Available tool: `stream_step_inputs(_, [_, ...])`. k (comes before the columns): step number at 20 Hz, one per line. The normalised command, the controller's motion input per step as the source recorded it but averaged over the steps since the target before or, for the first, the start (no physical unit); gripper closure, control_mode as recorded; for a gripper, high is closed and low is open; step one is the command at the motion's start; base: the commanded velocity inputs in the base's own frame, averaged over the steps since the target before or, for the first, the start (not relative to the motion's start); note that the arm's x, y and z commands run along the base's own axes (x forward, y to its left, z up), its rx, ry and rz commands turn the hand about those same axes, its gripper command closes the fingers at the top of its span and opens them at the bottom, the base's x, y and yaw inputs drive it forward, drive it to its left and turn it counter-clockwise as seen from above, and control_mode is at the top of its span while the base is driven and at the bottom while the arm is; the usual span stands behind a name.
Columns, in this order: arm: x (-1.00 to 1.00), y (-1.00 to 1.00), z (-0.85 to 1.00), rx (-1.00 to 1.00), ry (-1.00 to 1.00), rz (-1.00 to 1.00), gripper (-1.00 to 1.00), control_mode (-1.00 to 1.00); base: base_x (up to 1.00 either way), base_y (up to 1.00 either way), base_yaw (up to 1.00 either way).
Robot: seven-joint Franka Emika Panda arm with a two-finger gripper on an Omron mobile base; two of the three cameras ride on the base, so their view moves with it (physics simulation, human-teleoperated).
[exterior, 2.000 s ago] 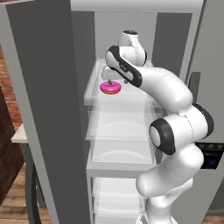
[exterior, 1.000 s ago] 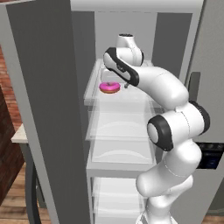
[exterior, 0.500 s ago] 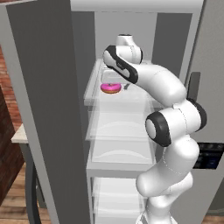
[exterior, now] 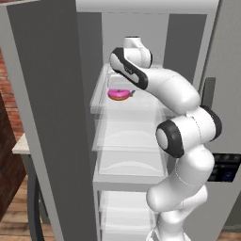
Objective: Take the donuts from the fridge and place them on the empty tray on the dining counter.
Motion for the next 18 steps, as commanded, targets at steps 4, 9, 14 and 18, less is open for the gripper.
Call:
stream_step_inputs(4, [-0.48,-0.05,0.06,0.0,-0.31,-0.02,1.0,-1.0,0.0,0.0,0.0])
stream_step_inputs(9, [-0.81,-0.02,0.18,0.0,-0.44,0.01,1.0,-1.0,0.0,0.0,0.0])
stream_step_inputs(14, [-0.89,-0.04,0.4,0.03,-0.31,0.03,1.0,-1.0,0.0,0.0,0.0])
stream_step_inputs(18, [-1.0,-0.27,0.54,0.01,-0.07,0.0,1.0,-1.0,0.0,0.0,0.0])
